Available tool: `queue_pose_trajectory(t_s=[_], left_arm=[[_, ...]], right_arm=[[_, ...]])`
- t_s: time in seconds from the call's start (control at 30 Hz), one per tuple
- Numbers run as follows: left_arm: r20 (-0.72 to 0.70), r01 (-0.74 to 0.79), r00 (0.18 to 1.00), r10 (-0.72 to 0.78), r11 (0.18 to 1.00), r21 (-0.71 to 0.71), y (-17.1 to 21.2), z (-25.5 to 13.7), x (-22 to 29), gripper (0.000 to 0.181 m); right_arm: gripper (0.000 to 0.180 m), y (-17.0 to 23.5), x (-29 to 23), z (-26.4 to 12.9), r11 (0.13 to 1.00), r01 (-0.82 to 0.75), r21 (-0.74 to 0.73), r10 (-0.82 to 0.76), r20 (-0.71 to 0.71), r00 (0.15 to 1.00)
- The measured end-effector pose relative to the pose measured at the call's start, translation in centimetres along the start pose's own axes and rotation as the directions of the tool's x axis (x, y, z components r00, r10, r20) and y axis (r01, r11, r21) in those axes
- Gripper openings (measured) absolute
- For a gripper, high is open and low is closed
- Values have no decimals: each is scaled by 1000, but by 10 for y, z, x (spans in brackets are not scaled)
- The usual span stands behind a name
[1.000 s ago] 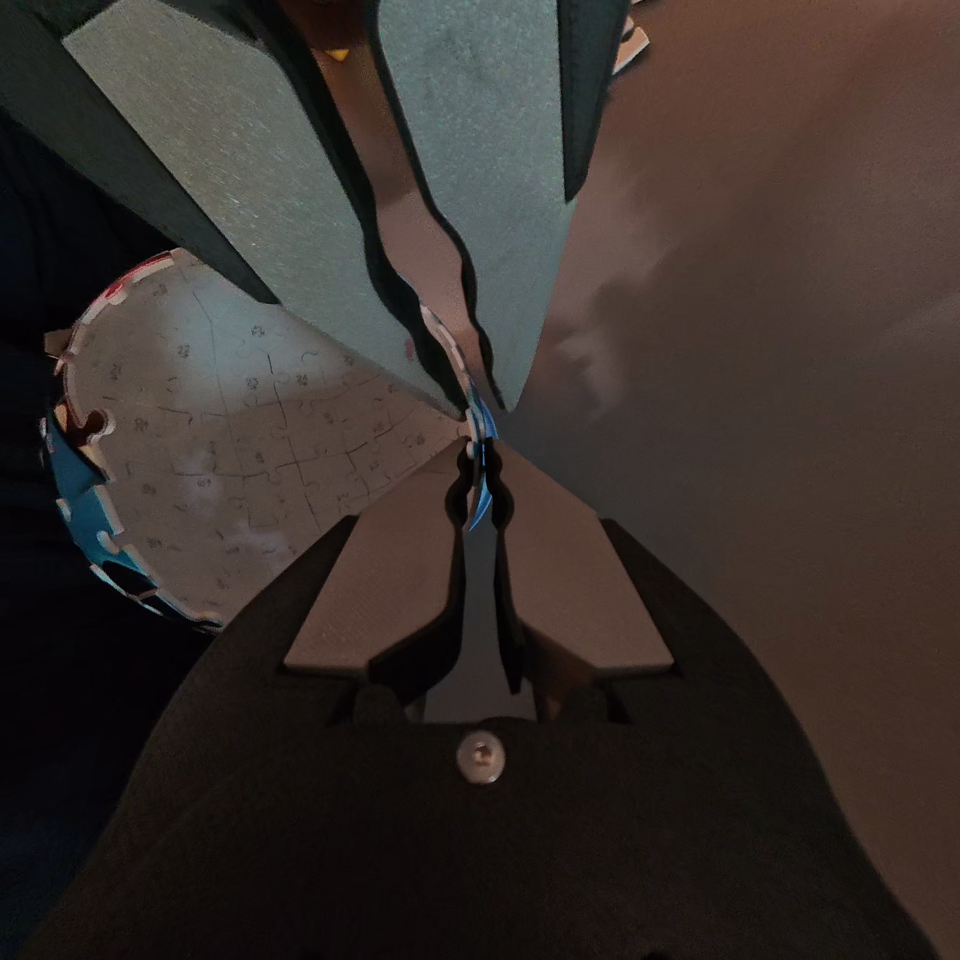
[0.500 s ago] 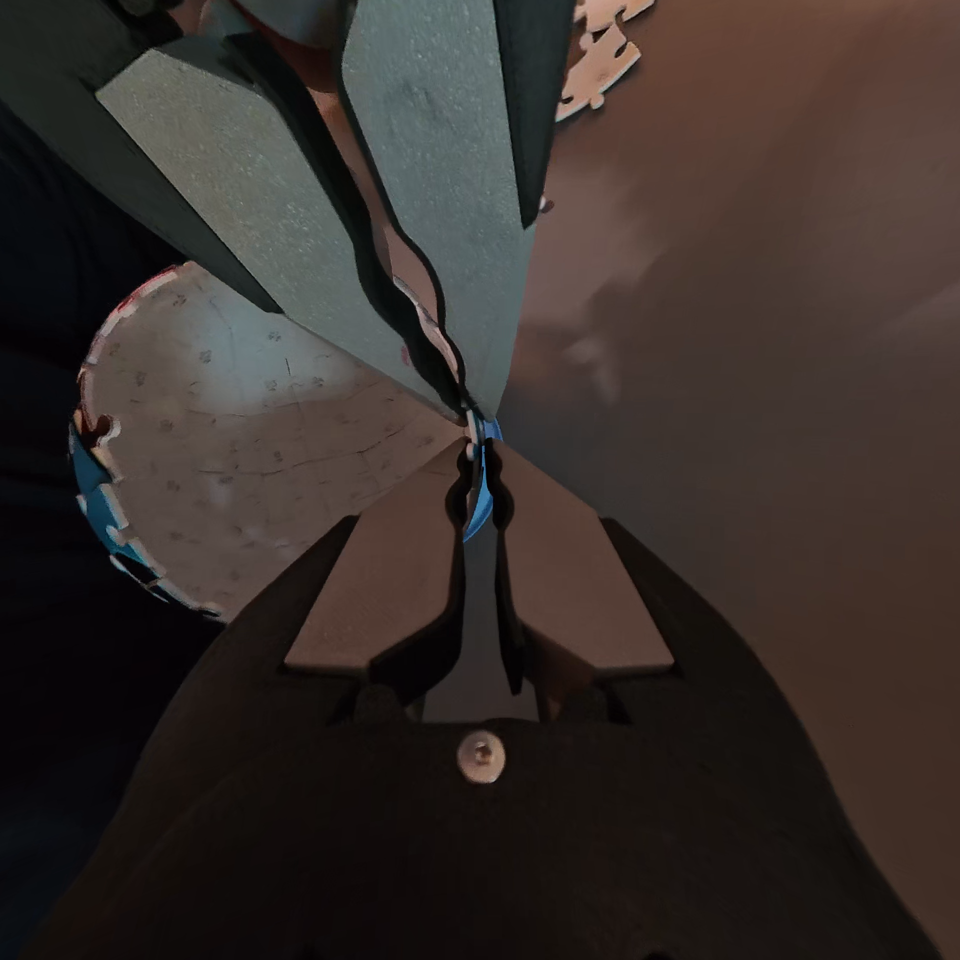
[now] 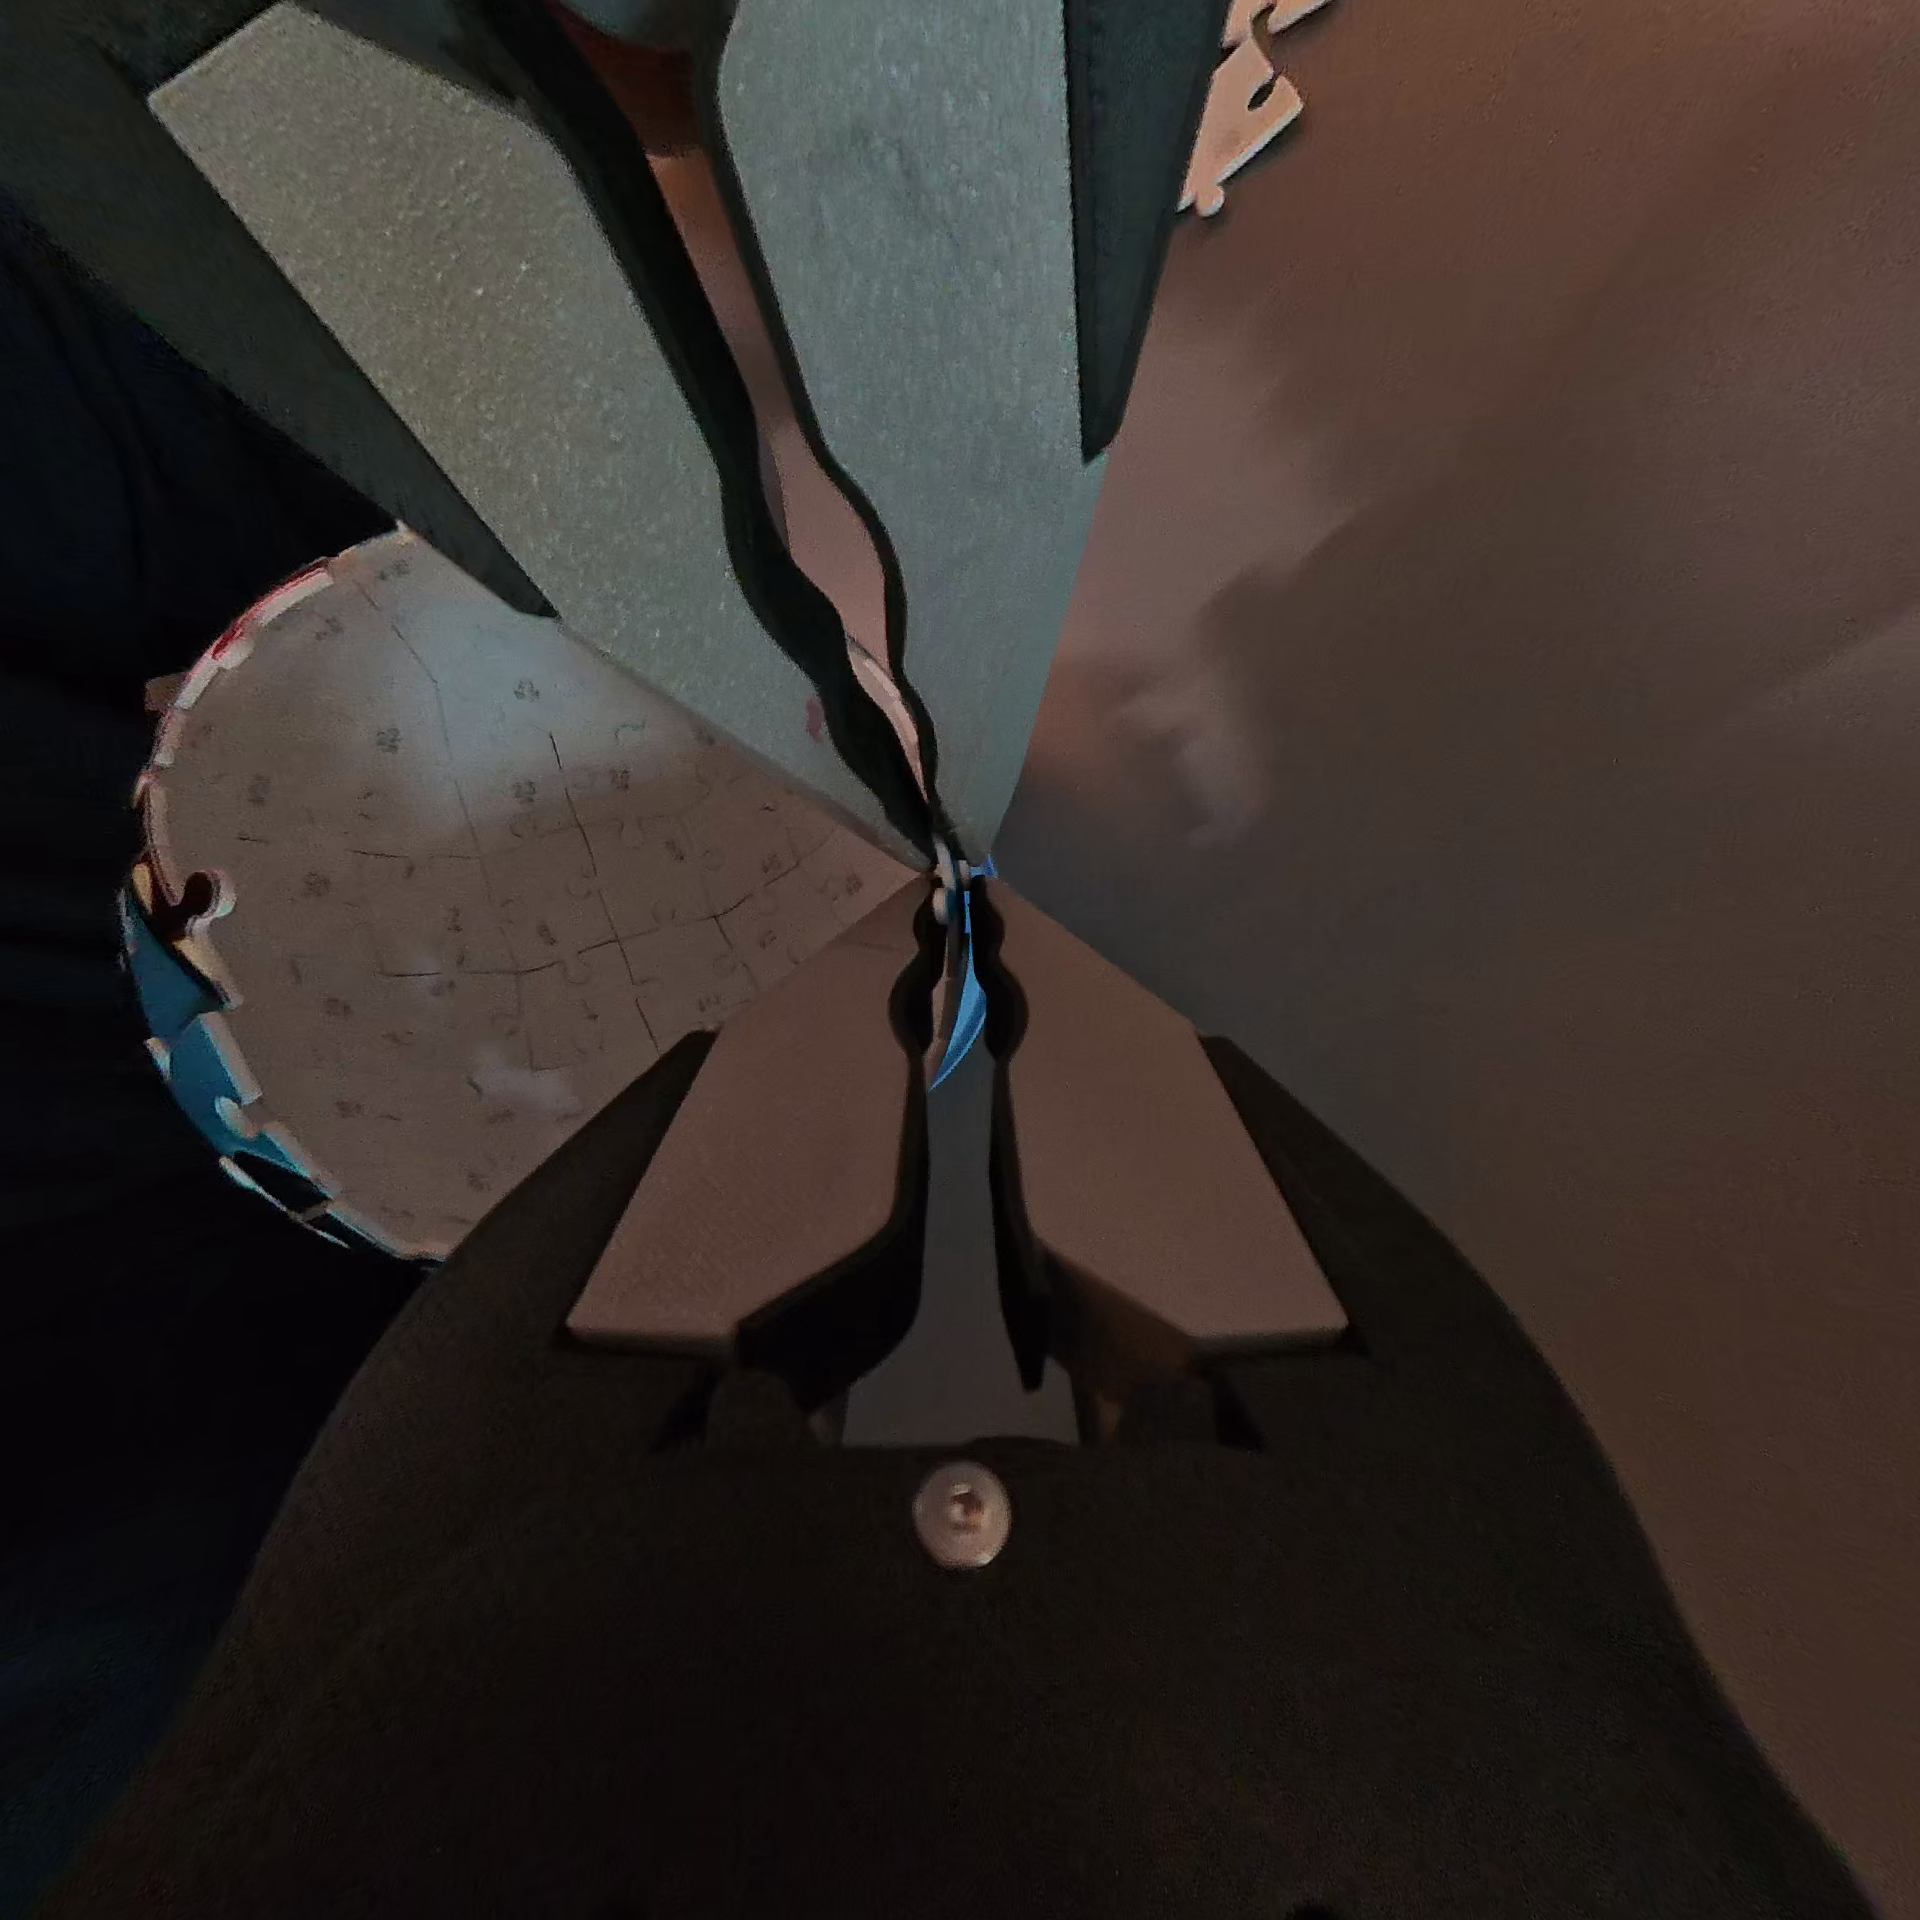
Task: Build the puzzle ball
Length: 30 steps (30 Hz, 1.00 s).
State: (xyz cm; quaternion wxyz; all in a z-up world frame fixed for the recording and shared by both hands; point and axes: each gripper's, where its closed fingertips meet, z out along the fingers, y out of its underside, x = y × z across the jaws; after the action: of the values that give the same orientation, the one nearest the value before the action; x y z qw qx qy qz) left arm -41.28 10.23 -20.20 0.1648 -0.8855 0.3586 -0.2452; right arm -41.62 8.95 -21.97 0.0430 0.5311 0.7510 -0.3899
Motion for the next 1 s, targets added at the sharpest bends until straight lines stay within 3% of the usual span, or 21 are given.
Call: queue_pose_trajectory(t_s=[0.33,1.0], left_arm=[[14,-5,1000,5,1000,13,-1,-4,-1,0],[30,22,999,-22,1000,12,1,-8,-2,1]], right_arm=[[5,-7,-2,-1,996,31,89,-38,80,996],[0,-7,3,-2,994,106,15,-105,-52,993]])
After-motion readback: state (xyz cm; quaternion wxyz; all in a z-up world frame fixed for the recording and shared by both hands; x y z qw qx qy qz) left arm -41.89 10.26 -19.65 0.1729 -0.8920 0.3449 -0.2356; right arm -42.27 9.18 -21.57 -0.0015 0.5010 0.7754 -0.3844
